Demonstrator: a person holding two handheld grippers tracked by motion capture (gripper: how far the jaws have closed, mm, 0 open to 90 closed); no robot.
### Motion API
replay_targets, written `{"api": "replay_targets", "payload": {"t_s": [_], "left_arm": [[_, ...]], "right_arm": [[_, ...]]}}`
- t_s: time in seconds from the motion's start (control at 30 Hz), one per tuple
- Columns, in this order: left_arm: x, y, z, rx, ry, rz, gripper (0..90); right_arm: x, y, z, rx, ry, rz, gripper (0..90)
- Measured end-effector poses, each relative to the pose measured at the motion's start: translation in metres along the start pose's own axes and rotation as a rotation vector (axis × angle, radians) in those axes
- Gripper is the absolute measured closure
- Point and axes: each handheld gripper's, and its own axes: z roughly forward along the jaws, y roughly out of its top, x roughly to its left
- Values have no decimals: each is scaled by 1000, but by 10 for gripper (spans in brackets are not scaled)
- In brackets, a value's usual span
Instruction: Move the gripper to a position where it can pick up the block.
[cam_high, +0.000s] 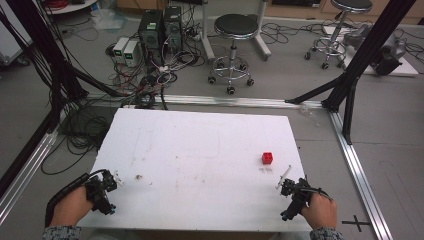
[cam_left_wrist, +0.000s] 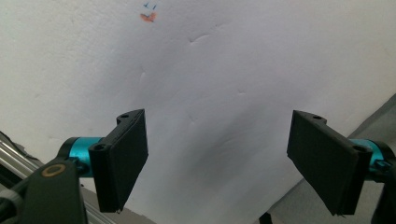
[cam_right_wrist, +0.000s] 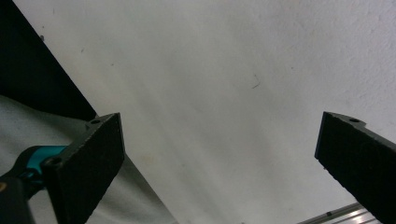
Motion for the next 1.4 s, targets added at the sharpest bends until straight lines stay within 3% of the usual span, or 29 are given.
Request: {"api": "replay_targets", "payload": {"t_s": [0.43,0.83,1.03,1.07,1.3,1.4], "left_arm": [[0,0,-1,-17,0,-10,208],[0,0,0,-12,8,-17,210],[1,-1,0,-14,11,-17,210],[1,-1,0,-14,11,-21,210],[0,0,1,-14,18,-26,209],[0,0,2,-19,16,-24,208]], "right_arm": [[-2,-3,0,-25,1,7,8],[-17,-10,0,-59,-50,14,8],[-25,-14,1,-39,-40,-23,8],[-28,-15,0,-27,-36,-55,8],[-39,-16,-3,-27,-32,-83,8],[-49,-15,-3,-21,-47,-129,8]]}}
